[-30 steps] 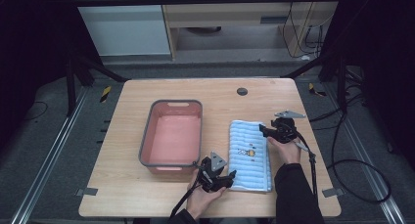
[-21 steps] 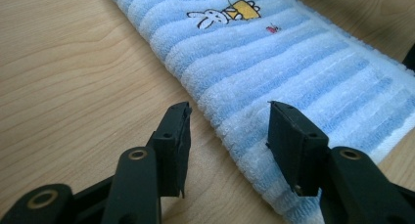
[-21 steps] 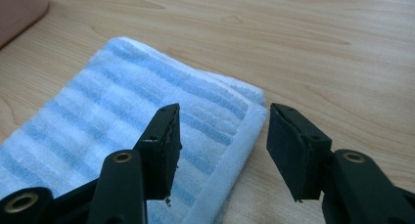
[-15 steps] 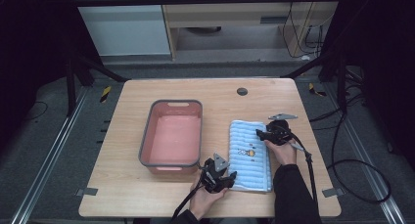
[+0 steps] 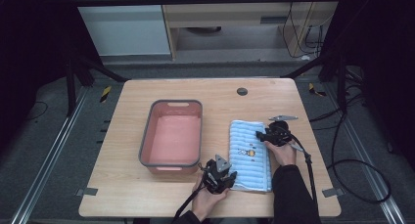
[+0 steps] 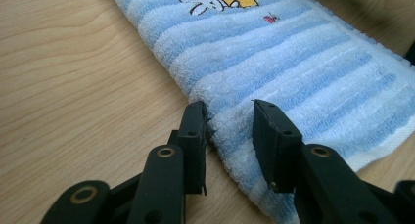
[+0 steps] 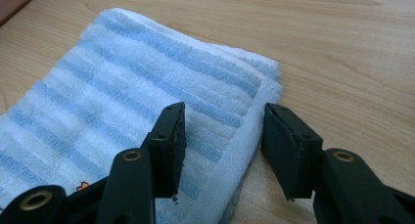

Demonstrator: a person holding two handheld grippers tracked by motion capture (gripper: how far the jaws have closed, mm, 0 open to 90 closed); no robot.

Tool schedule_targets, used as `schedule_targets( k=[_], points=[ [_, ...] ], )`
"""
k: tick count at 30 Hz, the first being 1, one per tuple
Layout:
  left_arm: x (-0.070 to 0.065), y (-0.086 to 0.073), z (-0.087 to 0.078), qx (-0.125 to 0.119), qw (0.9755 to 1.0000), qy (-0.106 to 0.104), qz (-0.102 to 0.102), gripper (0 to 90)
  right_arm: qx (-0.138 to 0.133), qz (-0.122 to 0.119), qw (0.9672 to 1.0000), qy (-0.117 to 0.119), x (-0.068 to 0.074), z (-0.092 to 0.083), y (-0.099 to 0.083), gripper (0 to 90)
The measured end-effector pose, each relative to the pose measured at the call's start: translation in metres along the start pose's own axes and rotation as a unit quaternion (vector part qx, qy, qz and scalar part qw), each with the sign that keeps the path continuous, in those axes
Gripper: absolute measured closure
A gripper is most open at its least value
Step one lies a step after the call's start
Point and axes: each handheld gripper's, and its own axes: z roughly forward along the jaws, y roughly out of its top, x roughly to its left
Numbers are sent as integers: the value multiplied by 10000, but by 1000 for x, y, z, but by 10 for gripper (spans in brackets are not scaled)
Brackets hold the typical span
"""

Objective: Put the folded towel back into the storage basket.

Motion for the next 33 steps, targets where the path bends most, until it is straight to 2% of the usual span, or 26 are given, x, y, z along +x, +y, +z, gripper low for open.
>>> schedule_targets(
  k=[5, 13, 18, 24, 27, 29, 33],
  points=[
    [-1, 0, 1, 1, 10000, -13, -51, 720, -24, 19, 10000, 70, -1, 1, -2, 557],
    [-3, 2, 1, 34, 9999, -27, -144, 795, -7, 119, 9997, 200, 2, 0, -2, 704],
    [-5, 3, 2, 51, 9999, 36, -153, 826, 2, -19, 9999, 137, 7, 0, -1, 782],
    [-4, 4, 1, 27, 9996, -5, -265, 844, -21, -54, 9999, 86, 9, -1, 0, 818],
    [-3, 4, 0, 14, 9997, -38, -227, 848, -62, -85, 9999, 60, 10, -3, 2, 824],
    [-3, 5, -2, -23, 9995, -85, -288, 850, -106, -107, 9999, 64, 11, -7, 3, 826],
    [-3, 8, -9, -102, 9995, -146, -273, 851, -249, -145, 9995, 121, 14, -16, 8, 827]
  ],
)
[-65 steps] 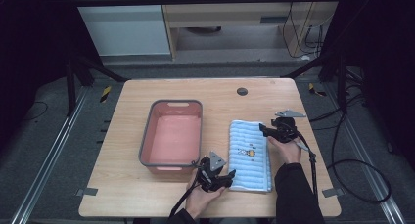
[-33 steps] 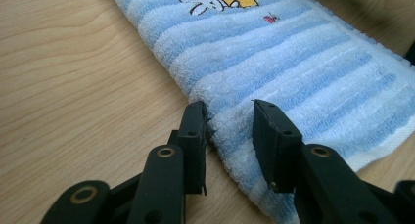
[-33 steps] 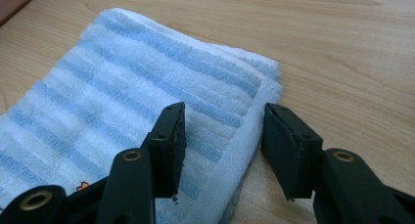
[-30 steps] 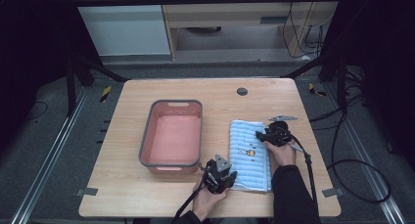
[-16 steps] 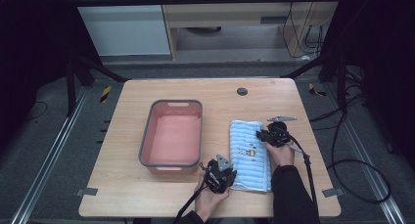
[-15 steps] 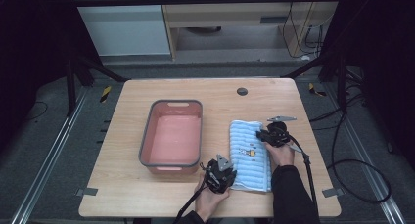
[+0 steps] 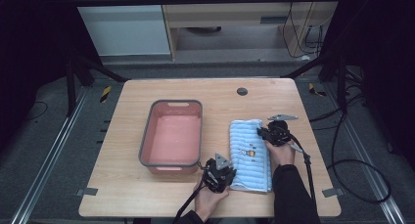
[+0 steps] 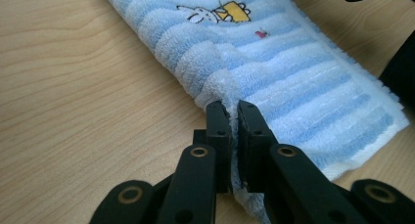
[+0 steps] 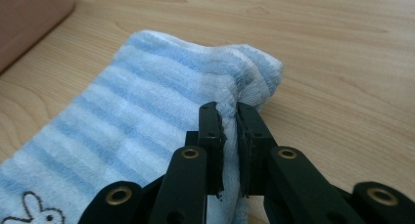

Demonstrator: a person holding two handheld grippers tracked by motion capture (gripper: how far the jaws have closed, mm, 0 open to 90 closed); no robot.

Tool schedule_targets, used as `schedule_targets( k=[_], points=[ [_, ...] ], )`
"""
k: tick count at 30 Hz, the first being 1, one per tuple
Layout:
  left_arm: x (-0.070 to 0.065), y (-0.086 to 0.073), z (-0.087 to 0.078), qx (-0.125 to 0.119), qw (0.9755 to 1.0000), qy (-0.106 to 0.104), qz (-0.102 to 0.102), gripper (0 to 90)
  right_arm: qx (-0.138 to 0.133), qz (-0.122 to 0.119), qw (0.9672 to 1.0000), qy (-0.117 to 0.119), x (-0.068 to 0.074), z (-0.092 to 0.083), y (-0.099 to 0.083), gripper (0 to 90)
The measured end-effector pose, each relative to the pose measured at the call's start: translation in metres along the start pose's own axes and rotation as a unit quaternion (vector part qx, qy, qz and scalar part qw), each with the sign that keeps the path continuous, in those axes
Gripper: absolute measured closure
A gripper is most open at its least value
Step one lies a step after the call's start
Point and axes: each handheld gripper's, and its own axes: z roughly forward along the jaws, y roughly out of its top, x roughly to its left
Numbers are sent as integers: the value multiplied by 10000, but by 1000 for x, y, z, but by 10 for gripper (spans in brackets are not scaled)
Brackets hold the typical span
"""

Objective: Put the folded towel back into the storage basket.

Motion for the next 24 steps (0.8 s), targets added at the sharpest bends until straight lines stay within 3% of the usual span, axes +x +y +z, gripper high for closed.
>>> schedule_targets(
  k=[4, 12, 24],
  points=[
    [-2, 6, -10, -126, 9999, -28, 61, 853, -156, -99, 9998, 15, 6, -10, 7, 829],
    [-6, 22, -31, -326, 9991, -68, 274, 855, -551, 20, 9984, 121, 10, -33, 21, 831],
    [-6, 44, -62, -562, 9969, -29, 543, 856, -953, -31, 9954, 107, 22, -61, 42, 831]
  ],
)
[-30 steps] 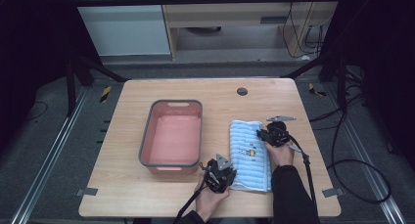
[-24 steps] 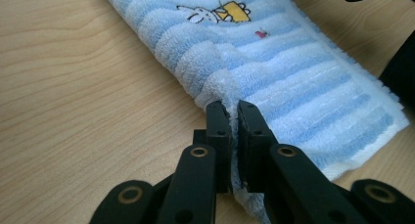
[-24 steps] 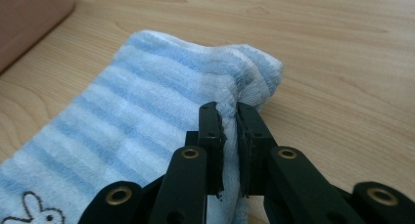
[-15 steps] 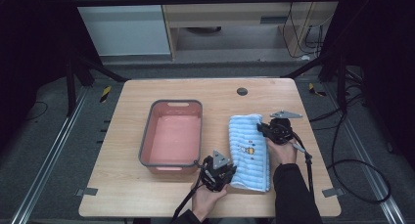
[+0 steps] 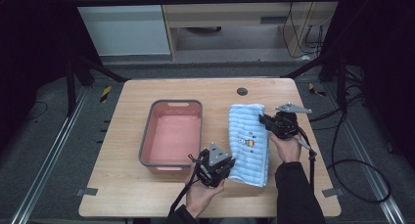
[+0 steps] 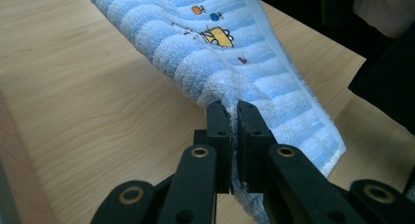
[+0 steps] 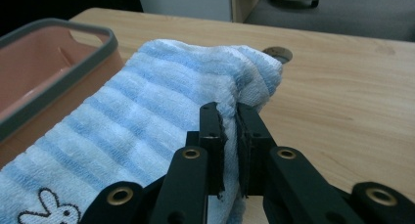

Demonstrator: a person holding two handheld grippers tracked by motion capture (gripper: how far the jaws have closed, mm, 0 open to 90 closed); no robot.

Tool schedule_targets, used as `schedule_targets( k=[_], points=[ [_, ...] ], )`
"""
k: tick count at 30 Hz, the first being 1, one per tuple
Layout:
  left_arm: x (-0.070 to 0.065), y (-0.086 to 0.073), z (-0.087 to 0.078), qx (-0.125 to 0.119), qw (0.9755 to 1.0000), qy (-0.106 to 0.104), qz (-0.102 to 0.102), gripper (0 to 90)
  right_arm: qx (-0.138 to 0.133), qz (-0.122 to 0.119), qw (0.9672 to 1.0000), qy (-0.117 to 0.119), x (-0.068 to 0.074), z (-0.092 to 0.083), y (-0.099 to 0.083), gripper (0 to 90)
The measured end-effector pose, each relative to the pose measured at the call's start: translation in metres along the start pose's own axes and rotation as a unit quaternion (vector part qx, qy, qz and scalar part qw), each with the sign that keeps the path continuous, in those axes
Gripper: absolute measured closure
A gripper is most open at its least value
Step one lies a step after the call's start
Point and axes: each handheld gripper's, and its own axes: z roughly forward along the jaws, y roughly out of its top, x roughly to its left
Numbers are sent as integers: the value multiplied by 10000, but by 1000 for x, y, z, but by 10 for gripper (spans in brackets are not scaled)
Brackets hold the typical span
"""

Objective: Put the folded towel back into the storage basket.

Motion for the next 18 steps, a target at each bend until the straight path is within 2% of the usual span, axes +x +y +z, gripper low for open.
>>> schedule_targets(
  k=[8, 18],
  points=[
    [4, 12, -15, -152, 9999, -50, -7, 856, -173, -67, 9998, 6, 11, -8, 19, 832],
    [12, 26, -31, -295, 9996, -14, -14, 856, -328, -192, 9993, -24, 25, -16, 44, 832]
  ],
)
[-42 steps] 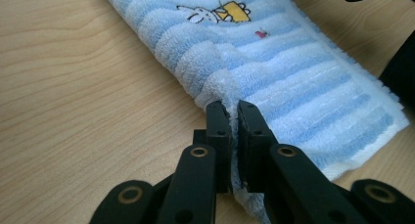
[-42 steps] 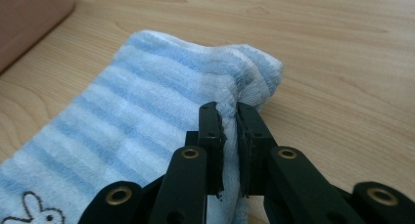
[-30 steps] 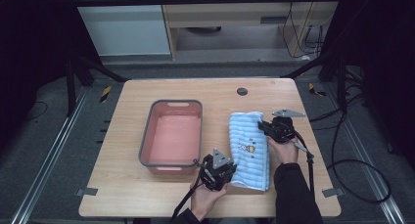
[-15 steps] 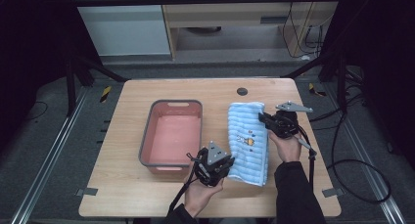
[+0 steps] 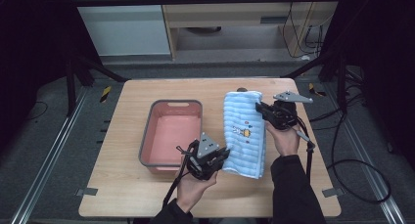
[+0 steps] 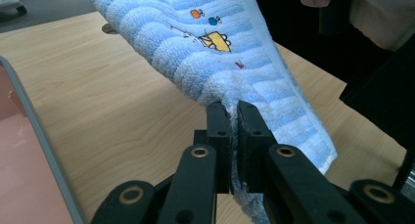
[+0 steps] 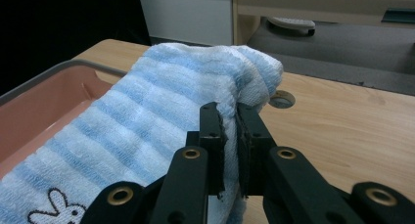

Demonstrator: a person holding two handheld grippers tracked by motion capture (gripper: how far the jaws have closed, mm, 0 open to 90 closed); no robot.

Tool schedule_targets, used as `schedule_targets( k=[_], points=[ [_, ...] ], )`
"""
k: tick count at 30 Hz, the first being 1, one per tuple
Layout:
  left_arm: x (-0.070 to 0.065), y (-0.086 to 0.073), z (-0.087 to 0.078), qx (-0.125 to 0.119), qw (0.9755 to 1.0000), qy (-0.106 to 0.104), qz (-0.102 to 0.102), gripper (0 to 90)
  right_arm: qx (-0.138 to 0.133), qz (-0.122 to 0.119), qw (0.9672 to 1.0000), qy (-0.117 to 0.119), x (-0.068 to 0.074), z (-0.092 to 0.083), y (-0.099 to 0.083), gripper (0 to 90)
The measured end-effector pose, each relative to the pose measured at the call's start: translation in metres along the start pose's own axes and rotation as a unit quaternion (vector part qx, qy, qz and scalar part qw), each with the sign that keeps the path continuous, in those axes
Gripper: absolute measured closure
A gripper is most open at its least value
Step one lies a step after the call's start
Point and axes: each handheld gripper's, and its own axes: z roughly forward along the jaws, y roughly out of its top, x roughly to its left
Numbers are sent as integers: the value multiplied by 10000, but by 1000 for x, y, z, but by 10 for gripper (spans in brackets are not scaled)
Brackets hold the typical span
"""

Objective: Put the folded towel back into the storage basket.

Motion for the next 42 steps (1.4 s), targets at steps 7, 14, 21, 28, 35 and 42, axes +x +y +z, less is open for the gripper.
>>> schedule_targets(
  k=[7, 14, 21, 28, 35, 42],
  points=[
    [8, 5, -10, -65, 10000, 55, -9, 856, -60, -73, 10000, 23, 9, -1, 13, 833],
    [16, 9, -23, -118, 9999, 107, -11, 856, -124, -127, 9998, 64, 19, 1, 25, 833],
    [27, 12, -38, -201, 9996, 221, 5, 856, -199, -184, 9996, 117, 33, 5, 37, 833],
    [40, 13, -53, -278, 9990, 340, -33, 856, -255, -294, 9990, 214, 51, 14, 51, 833],
    [52, 12, -70, -354, 9983, 459, -65, 856, -275, -371, 9985, 296, 68, 25, 61, 833],
    [65, 9, -82, -393, 9973, 603, -133, 856, -346, -369, 9980, 374, 82, 34, 65, 833]
  ],
)
